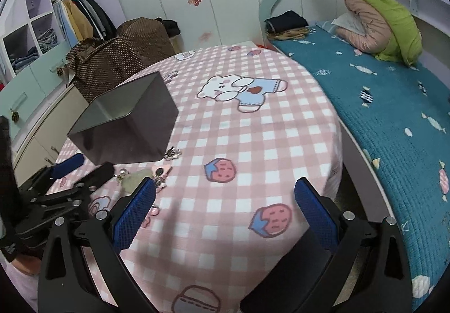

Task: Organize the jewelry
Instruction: 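Withdraw both tools from the box toward the jade pendant and charms, then grasp the silver pearl earring with the left gripper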

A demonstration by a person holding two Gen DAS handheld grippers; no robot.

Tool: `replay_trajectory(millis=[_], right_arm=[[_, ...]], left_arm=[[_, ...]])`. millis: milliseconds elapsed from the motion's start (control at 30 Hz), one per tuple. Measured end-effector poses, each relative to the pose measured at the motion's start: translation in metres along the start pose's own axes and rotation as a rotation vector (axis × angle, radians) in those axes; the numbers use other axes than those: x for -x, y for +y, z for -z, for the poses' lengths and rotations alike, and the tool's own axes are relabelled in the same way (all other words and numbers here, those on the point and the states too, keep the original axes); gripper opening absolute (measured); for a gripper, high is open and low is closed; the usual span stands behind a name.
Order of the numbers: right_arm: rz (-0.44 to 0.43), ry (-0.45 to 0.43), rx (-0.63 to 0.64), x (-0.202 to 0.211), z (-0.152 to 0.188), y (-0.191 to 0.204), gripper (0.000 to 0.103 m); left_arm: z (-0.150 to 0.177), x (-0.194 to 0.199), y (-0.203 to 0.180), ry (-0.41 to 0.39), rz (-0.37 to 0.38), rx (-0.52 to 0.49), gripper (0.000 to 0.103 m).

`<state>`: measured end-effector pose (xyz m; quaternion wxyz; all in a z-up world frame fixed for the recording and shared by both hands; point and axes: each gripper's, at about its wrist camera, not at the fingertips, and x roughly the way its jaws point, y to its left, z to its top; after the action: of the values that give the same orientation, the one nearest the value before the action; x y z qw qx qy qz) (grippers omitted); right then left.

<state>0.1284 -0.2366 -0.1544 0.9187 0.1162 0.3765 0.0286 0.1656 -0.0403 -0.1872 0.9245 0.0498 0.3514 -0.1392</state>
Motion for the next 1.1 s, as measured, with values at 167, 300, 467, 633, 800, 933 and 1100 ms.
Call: replay_trajectory(millis=[167, 300, 467, 633, 800, 933, 1100], right_arm=[[-0.03, 0.011, 0.029, -0.004, 0.001, 0.011, 0.095], [-0.039, 0.028, 0.023, -0.009, 0.003, 0.014, 0.095], [-0.053, 0.032, 0.011, -0.011, 0.005, 0.016, 0.095], [-0.046, 0.019, 0.034, -0.009, 0.004, 0.02, 0.095], [-0.069, 0.012, 0.083, -0.004, 0.007, 0.031, 0.095], [-0.061, 0.035, 0.161, -0.004, 0.014, 0.052, 0.095], [-0.091, 0.067, 0.208, -0.013, 0.024, 0.069, 0.087]], left_arm=[[0.001, -0.012, 0.007, 0.039, 0.007, 0.054, 0.069], [0.004, -0.018, 0.004, 0.074, -0.004, 0.029, 0.048], [0.008, -0.017, 0.001, 0.056, 0.011, 0.002, 0.014], [0.012, -0.012, 0.009, 0.047, 0.058, 0.047, 0.014], [0.017, -0.004, 0.023, 0.039, 0.091, 0.102, 0.014], [0.022, 0.008, 0.027, 0.021, 0.112, 0.107, 0.014], [0.033, 0.027, 0.032, -0.012, 0.102, 0.122, 0.014]])
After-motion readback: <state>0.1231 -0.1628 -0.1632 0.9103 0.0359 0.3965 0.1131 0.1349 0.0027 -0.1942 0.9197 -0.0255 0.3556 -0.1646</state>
